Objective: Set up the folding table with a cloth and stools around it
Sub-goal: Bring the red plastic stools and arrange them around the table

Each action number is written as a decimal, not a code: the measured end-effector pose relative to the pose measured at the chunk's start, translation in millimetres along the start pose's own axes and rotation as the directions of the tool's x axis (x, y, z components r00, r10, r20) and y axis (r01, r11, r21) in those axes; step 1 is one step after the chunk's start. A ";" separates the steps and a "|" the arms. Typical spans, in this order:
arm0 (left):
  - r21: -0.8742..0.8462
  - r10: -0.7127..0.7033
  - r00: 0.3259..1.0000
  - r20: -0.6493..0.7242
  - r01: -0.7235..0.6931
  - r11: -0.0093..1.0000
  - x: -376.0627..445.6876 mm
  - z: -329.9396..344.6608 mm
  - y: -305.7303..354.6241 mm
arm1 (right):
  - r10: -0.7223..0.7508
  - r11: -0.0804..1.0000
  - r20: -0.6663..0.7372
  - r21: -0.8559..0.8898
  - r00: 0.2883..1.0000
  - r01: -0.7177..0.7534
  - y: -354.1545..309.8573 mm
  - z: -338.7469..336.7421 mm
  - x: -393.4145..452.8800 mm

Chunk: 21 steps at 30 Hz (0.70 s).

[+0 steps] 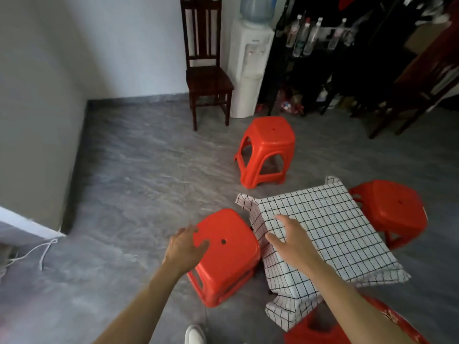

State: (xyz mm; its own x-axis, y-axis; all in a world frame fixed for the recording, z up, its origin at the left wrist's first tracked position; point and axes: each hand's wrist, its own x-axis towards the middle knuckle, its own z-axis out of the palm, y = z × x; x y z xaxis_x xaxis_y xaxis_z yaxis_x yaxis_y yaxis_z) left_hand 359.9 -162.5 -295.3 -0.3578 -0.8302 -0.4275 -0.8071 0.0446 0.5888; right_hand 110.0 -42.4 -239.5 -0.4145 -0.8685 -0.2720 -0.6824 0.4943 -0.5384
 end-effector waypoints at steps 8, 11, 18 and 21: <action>0.026 -0.120 0.993 0.005 0.120 0.992 39.0 31.9 -27.5 | 0.004 1.000 0.162 -0.017 0.987 -0.001 35.1 58.6 74.6; 0.003 -0.162 0.987 0.000 0.162 0.987 60.5 58.6 -37.8 | 0.011 1.000 0.207 -0.021 0.978 -0.006 58.6 83.9 105.4; -0.110 -0.263 0.965 0.001 0.262 0.959 111.3 146.0 -61.3 | -0.031 0.998 0.198 -0.054 0.980 0.042 117.8 146.3 157.5; -0.097 -0.332 0.937 -0.105 0.322 0.942 139.7 181.9 -87.9 | -0.014 0.995 0.174 -0.095 0.985 0.031 137.6 184.5 184.7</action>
State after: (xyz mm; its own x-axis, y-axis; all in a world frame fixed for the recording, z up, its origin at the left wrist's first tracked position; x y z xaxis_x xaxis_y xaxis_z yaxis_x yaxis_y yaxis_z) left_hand 295.4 -181.3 -531.5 -0.0182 -0.8517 -0.5237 -0.8297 -0.2794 0.4833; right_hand 50.6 -141.7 -511.0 -0.2937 -0.8684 -0.3995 -0.7491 0.4688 -0.4681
